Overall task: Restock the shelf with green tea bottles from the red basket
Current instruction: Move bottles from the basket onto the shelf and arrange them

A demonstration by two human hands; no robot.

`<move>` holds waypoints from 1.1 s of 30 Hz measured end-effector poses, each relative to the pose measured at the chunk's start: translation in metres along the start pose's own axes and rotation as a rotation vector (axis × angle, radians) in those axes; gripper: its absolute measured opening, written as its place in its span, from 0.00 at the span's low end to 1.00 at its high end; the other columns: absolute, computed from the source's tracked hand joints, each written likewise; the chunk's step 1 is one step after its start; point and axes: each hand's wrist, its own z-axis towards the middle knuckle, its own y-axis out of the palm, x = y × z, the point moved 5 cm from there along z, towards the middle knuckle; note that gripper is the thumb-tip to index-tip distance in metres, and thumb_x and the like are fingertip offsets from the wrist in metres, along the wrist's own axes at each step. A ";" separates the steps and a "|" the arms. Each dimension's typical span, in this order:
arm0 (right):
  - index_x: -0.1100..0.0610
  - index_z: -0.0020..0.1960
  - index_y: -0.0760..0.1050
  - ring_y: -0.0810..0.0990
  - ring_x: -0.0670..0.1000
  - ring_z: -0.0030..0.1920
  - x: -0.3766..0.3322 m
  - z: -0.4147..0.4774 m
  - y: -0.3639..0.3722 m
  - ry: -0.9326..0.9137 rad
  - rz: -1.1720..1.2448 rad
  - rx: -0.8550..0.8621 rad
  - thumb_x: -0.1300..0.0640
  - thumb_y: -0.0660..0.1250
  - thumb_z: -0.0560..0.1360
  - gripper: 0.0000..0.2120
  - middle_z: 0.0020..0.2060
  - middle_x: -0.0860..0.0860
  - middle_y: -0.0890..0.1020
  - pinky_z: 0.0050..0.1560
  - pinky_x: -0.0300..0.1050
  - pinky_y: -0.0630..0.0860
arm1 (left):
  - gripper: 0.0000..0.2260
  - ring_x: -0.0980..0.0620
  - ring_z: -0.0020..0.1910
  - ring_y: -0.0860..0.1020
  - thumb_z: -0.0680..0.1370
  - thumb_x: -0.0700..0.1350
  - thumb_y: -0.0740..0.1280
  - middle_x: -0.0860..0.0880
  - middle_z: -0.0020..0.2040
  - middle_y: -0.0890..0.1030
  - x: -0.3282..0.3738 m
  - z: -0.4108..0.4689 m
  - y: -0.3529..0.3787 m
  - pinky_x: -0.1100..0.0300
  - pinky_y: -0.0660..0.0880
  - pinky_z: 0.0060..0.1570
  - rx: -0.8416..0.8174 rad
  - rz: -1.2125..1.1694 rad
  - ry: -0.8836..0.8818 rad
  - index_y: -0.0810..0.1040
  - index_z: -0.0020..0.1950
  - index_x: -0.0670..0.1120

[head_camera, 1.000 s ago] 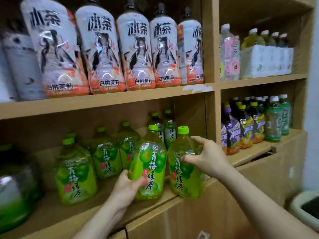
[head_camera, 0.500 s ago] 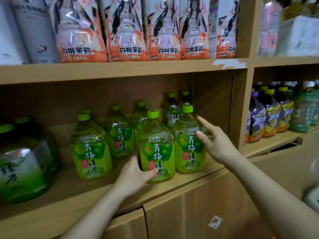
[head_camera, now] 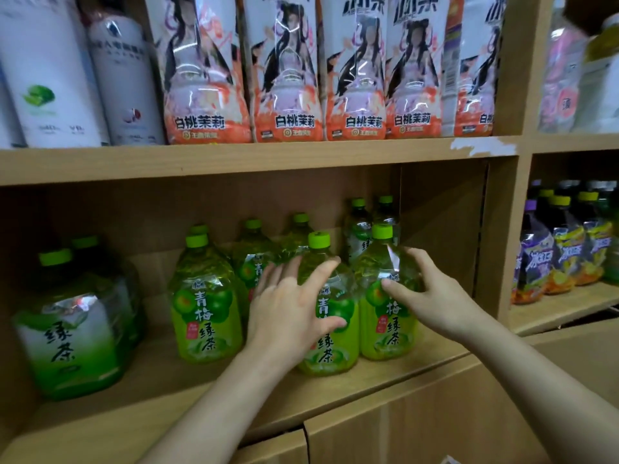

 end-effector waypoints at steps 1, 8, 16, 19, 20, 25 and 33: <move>0.43 0.71 0.56 0.77 0.55 0.59 -0.002 0.003 0.003 0.001 0.027 -0.028 0.41 0.65 0.73 0.31 0.65 0.53 0.75 0.59 0.57 0.75 | 0.41 0.44 0.73 0.61 0.67 0.70 0.65 0.46 0.75 0.62 -0.006 0.001 0.000 0.53 0.52 0.73 -0.009 0.022 -0.012 0.48 0.73 0.67; 0.40 0.73 0.46 0.77 0.58 0.55 -0.017 0.007 0.046 -0.058 -0.126 0.076 0.34 0.65 0.69 0.40 0.68 0.56 0.61 0.54 0.52 0.76 | 0.40 0.43 0.75 0.55 0.72 0.68 0.61 0.42 0.77 0.56 -0.051 0.017 0.008 0.43 0.53 0.70 -0.128 0.253 -0.055 0.39 0.74 0.63; 0.44 0.66 0.57 0.80 0.59 0.44 -0.036 0.014 0.075 -0.113 -0.293 0.280 0.39 0.65 0.72 0.28 0.60 0.57 0.69 0.44 0.55 0.79 | 0.40 0.43 0.74 0.55 0.72 0.67 0.63 0.43 0.73 0.59 -0.069 0.020 0.006 0.40 0.49 0.70 -0.094 0.398 -0.094 0.43 0.75 0.61; 0.45 0.65 0.59 0.81 0.62 0.47 -0.037 0.028 0.088 -0.126 -0.251 0.257 0.44 0.66 0.74 0.25 0.65 0.57 0.71 0.46 0.54 0.79 | 0.40 0.44 0.73 0.57 0.73 0.66 0.63 0.43 0.73 0.60 -0.071 0.024 0.007 0.40 0.48 0.70 -0.106 0.393 -0.090 0.42 0.76 0.59; 0.45 0.66 0.59 0.81 0.62 0.49 -0.037 0.032 0.092 -0.144 -0.244 0.240 0.47 0.66 0.74 0.24 0.67 0.57 0.70 0.47 0.54 0.79 | 0.40 0.44 0.73 0.57 0.73 0.66 0.62 0.43 0.73 0.60 -0.072 0.023 0.008 0.40 0.48 0.70 -0.107 0.399 -0.081 0.41 0.76 0.59; 0.50 0.65 0.58 0.78 0.63 0.56 -0.035 0.052 0.096 -0.155 -0.297 0.143 0.52 0.68 0.74 0.26 0.69 0.57 0.69 0.49 0.54 0.76 | 0.39 0.42 0.71 0.65 0.73 0.66 0.60 0.40 0.72 0.65 -0.083 0.013 0.021 0.43 0.55 0.70 -0.070 0.362 0.010 0.45 0.77 0.56; 0.47 0.68 0.53 0.80 0.61 0.51 -0.045 0.046 0.090 -0.079 -0.223 -0.024 0.56 0.72 0.71 0.35 0.64 0.58 0.73 0.50 0.57 0.78 | 0.37 0.43 0.75 0.54 0.77 0.63 0.58 0.41 0.76 0.53 -0.087 0.011 0.024 0.48 0.48 0.72 -0.089 0.278 -0.017 0.39 0.76 0.56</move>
